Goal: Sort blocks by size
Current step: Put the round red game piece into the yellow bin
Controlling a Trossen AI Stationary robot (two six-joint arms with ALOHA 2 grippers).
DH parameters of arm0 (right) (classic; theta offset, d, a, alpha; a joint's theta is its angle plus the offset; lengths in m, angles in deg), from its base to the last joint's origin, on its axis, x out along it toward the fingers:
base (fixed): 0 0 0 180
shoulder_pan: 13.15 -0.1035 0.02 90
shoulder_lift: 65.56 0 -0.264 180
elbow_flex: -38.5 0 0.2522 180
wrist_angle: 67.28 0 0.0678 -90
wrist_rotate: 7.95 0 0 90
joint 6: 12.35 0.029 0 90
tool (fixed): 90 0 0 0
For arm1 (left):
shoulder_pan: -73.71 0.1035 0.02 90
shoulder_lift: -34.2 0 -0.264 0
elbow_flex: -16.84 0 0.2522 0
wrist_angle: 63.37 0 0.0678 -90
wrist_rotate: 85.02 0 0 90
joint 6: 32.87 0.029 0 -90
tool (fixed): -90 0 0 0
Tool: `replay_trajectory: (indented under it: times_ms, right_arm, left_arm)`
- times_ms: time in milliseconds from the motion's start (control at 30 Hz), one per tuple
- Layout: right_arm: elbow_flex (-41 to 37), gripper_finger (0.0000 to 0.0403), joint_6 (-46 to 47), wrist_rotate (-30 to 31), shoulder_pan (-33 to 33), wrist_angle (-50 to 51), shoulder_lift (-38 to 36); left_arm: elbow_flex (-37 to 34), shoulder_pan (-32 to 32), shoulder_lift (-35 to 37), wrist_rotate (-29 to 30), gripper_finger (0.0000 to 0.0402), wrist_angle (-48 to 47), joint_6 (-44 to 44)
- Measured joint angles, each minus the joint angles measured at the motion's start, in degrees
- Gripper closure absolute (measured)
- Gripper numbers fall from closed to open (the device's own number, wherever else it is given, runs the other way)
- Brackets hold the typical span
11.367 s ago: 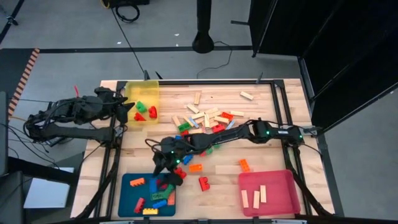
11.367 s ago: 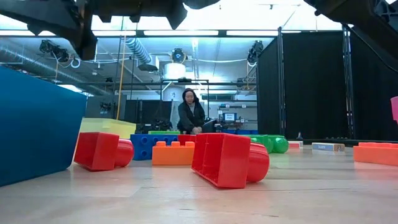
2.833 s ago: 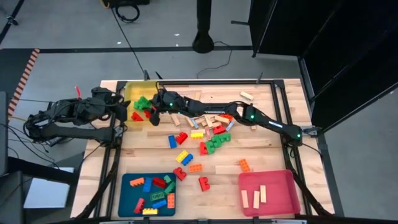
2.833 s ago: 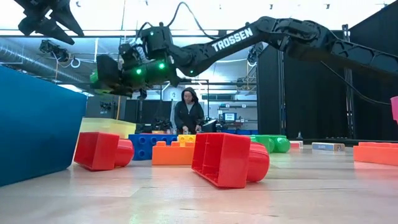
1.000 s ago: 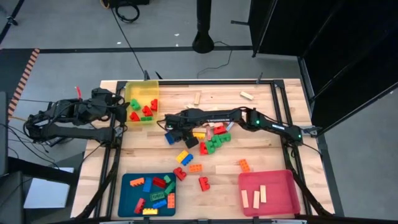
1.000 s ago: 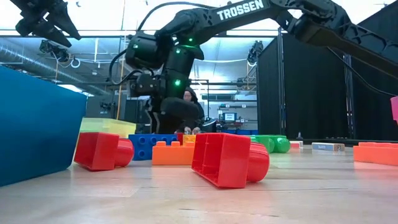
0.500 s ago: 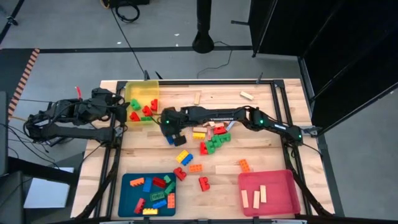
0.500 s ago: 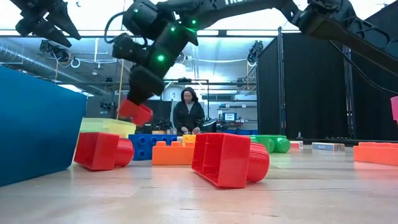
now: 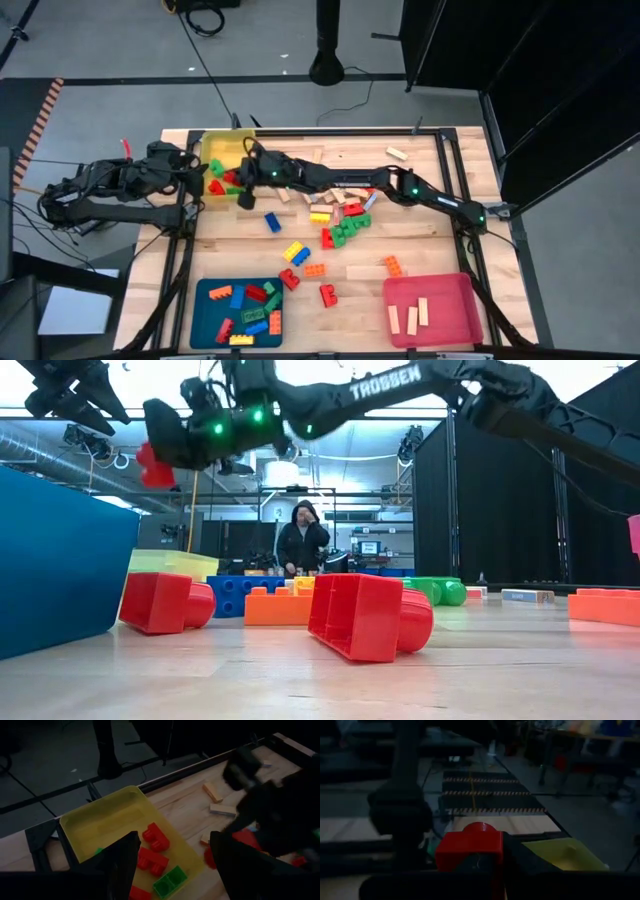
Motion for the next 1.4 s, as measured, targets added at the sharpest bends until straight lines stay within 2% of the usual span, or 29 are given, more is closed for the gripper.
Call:
replay_trajectory:
  times_ms: [167, 533, 767, 967, 1033, 1067, 1167, 1200, 1267, 1333, 1400]
  right_arm:
    - [-0.1, 0.0372, 4.9, 1.2, 1.6, -3.5, 3.3]
    - [0.0, 0.0237, 5.9, 1.1, 2.9, -6.6, 4.8]
    - [0.0, 0.0193, 7.4, 1.2, 3.5, -6.8, 4.9]
    - [0.0, 0.0154, 13.4, 1.3, 4.0, -6.5, 4.9]
    - [0.0, 0.0140, 17.1, 4.0, 4.0, -7.5, 4.9]
    - [0.0, 0.0135, 19.2, 5.4, 4.0, -8.5, 4.9]
    - [0.2, 0.0128, 15.3, 5.4, 4.0, -7.0, 4.5]
    - [0.2, 0.0128, 17.7, 6.5, 4.1, -7.0, 4.3]
    - [0.1, 0.0130, 20.2, 3.2, 4.2, -6.7, 4.3]
    - [0.1, 0.0134, 18.4, -1.0, 4.3, -4.6, 4.1]
    - [0.1, 0.0138, 19.0, -1.6, 4.3, -4.3, 3.7]
  left_arm:
    - [0.0, 0.0, 0.0, 0.4, 0.0149, 0.0, 0.0]
    - [0.0, 0.0, 0.0, 0.6, 0.0149, 0.0, 0.0]
    - [0.0, 0.0, 0.0, 0.6, 0.0149, 0.0, 0.0]
    - [0.0, 0.0, 0.0, 0.6, 0.0149, 0.0, 0.0]
    - [0.0, 0.0, 0.0, 0.6, 0.0149, 0.0, 0.0]
    - [0.0, 0.0, 0.0, 0.6, 0.0149, 0.0, 0.0]
    - [0.0, 0.0, 0.0, 0.6, 0.0149, 0.0, 0.0]
    - [0.0, 0.0, 0.0, 0.6, 0.0149, 0.0, -0.2]
    - [0.0, 0.0, 0.0, 0.6, 0.0149, 0.4, -1.2]
    - [-0.2, 0.0, -0.5, 0.7, 0.0149, 1.2, -1.2]
    - [-1.7, 0.0, -1.2, 2.6, 0.0149, 3.3, 0.2]
